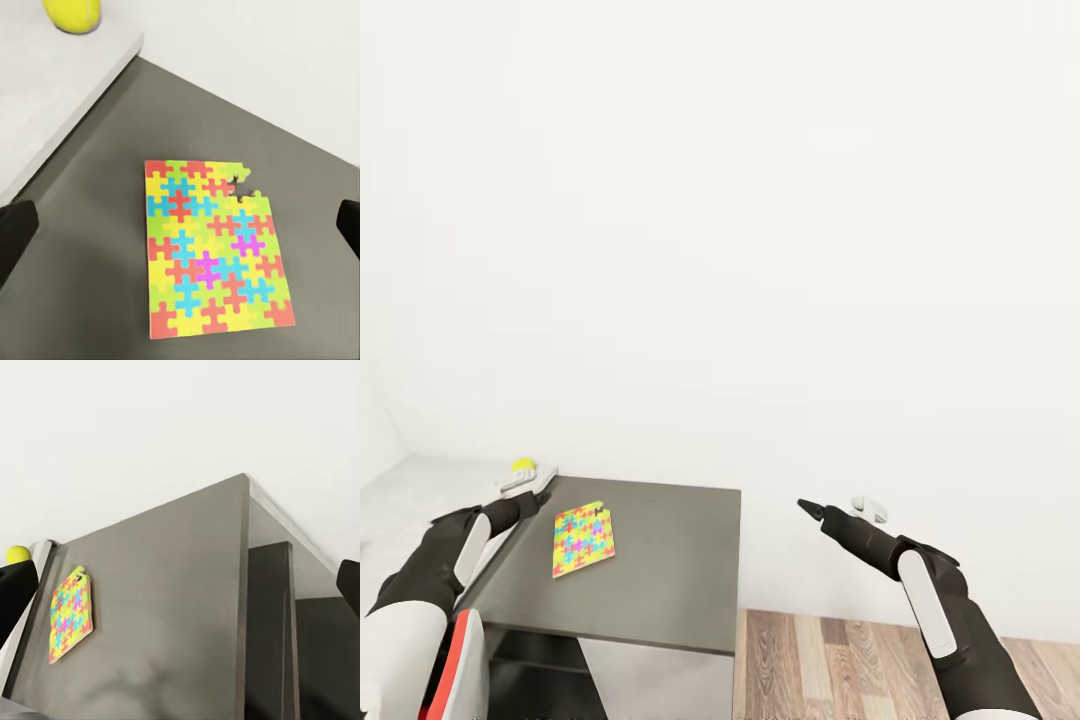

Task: Put all the toys in the child's room - the three board games (two on the bed and one on the table), the two jigsaw puzzles on the table, and the tennis ball on the table - inside the toy box on the table in the child's room.

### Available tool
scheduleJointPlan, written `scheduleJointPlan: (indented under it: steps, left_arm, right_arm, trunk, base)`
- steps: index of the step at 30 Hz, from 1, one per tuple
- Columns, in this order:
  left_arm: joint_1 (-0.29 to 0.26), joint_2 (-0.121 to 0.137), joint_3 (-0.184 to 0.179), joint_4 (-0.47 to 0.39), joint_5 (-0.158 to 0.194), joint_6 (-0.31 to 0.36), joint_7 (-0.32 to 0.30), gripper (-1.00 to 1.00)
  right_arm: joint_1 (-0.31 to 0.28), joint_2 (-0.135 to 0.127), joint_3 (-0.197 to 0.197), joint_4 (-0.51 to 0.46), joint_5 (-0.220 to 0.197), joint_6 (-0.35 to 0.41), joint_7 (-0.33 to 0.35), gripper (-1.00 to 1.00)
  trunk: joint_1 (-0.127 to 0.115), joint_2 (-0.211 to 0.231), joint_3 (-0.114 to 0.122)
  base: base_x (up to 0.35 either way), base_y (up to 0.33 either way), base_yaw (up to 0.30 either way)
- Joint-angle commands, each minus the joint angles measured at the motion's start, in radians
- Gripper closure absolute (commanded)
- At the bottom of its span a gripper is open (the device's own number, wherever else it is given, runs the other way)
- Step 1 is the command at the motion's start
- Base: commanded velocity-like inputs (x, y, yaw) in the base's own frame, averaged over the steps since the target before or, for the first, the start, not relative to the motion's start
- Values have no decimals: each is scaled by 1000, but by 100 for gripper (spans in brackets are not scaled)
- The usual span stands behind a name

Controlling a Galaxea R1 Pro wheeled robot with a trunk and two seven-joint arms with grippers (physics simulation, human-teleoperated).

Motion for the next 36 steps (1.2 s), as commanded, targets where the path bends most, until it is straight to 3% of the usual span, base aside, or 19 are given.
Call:
scheduleJointPlan:
  steps: [1,13,20,23,36]
  left_arm:
    - [-1,-2,2,0,5,-4,8,-100]
    - [-1,-8,-1,1,5,-22,22,-100]
    - [-1,-11,-82,1,8,-26,21,-100]
    - [-1,-11,-100,1,9,-26,19,-100]
    - [-1,-17,-114,1,9,-27,20,-100]
  right_arm:
    - [-1,1,0,0,1,6,4,-100]
    - [-1,4,6,0,1,7,3,-100]
    - [-1,4,7,2,0,7,3,-100]
    - [-1,4,6,2,0,7,3,-100]
    - [-1,5,7,2,-1,6,3,-100]
  trunk:
    - [1,-3,-4]
    - [1,-3,-24]
    - [1,-3,-35]
    - [1,-3,-40]
    - [1,-3,-61]
  base:
    - [0,0,0]
    - [0,0,0]
    - [0,0,0]
    - [0,0,0]
    - [98,0,0]
